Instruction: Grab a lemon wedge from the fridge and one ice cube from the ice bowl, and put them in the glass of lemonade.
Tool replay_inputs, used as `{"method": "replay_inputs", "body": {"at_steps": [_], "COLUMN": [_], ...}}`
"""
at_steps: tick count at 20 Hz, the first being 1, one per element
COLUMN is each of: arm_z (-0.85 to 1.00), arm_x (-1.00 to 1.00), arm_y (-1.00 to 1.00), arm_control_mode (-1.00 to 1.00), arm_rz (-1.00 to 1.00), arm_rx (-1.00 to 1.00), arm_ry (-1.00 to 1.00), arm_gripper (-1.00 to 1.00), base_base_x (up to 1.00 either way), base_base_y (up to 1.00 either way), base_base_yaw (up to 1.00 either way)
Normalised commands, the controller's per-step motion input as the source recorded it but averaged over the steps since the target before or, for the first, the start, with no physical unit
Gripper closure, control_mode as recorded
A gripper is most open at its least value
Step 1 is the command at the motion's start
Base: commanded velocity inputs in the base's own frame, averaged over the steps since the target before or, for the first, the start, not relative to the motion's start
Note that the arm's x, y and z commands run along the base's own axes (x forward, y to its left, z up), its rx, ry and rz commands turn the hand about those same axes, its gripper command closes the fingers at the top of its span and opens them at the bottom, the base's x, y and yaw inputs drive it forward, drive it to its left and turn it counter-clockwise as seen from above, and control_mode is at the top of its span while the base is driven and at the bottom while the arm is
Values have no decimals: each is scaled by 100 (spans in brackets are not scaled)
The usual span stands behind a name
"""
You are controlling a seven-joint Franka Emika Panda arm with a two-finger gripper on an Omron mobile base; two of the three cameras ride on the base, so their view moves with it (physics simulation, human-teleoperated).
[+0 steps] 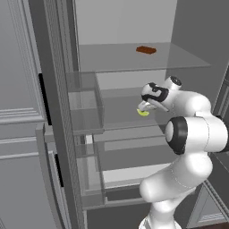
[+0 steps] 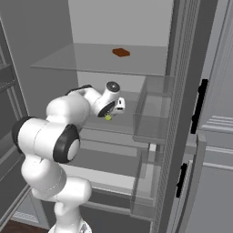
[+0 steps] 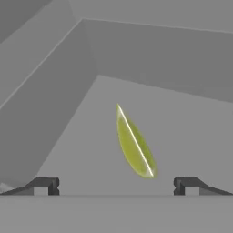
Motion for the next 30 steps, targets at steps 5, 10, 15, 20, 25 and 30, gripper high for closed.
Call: {"method": "replay_inputs", "body": {"at_steps": [5,10,15,20,25,30], "arm_z": [-14,-19,-3,-9,0,-4], "arm_x": [34,18,-4,27,35,-5], "arm_y": [0,0,18,20,-1,-14], "arm_control_mode": [-100,-100,-100,-100,-100,-100], "arm_rz": [11,10,6,0,0,0], "arm_rx": [0,0,0,-6,-3,0], "arm_ry": [0,0,0,3,13,1], "arm_gripper": [-100,-100,-100,-100,-100,-100], "base_base_x": [0,0,0,0,0,0], "base_base_y": [0,0,0,0,0,0], "base_base_yaw": [0,0,0,0,0,0]}}
